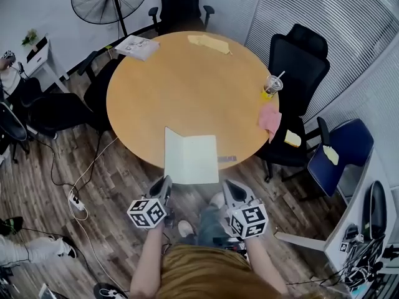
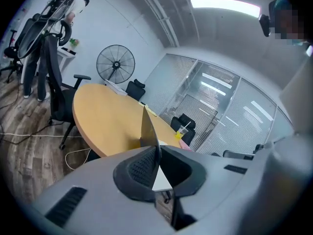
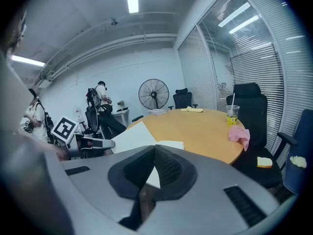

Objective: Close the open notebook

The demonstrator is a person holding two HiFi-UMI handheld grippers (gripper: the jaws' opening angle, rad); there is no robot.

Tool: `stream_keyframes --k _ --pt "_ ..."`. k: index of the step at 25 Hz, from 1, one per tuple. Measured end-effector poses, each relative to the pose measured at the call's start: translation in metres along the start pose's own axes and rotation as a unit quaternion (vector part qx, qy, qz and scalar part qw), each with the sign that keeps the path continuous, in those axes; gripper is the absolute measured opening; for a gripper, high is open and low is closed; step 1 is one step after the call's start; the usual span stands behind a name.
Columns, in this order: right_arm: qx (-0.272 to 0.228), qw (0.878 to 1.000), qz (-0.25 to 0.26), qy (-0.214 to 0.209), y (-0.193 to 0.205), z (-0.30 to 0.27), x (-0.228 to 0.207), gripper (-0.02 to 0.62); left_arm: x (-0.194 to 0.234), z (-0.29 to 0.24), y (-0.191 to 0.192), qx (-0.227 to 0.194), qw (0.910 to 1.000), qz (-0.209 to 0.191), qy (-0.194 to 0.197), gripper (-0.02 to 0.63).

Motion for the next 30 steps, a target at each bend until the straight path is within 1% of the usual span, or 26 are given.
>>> stream_keyframes --k 5,9,14,19,21,24,30 --pt "0.003 1.000 -0.002 0.001 0.001 -0.002 -0.001 0.012 -0.016 -0.006 -0.002 0.010 0.9986 -0.052 0.011 0.049" --pt "0.008 1.000 -0.005 0.001 0.004 -0.003 -0.003 0.012 -0.025 -0.010 -0.002 0.010 0.9970 -0.074 0.021 0.057" --pt "0.013 1.000 -0.007 -0.001 0.008 -0.004 -0.005 0.012 -0.035 -0.015 0.000 0.019 0.9921 -0.121 0.029 0.060" --pt "0.015 1.000 -0.009 -0.001 0.009 -0.004 -0.007 0.012 -0.046 -0.020 0.002 0.025 0.9890 -0.139 0.043 0.069" --pt "0.015 1.000 -0.012 -0.002 0.009 -0.004 -0.008 0.012 -0.050 -0.023 0.002 0.031 0.9861 -0.157 0.047 0.072" --pt "0.015 1.000 -0.014 -0.002 0.009 -0.004 -0.008 0.012 -0.057 -0.026 0.004 0.040 0.9794 -0.191 0.051 0.075" --pt "0.020 1.000 -0.014 0.002 0.011 -0.001 -0.012 0.012 -0.071 -0.037 0.010 0.057 0.9715 -0.219 0.070 0.088"
Point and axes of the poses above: the fingertips, and each gripper's own axes: z backward along the fingers, x to its left, y out of its underside, the point moved 3 cm from there along z, backward along the fingers, and after that the axes turned 1 degree about x, right-handed, at the moved point
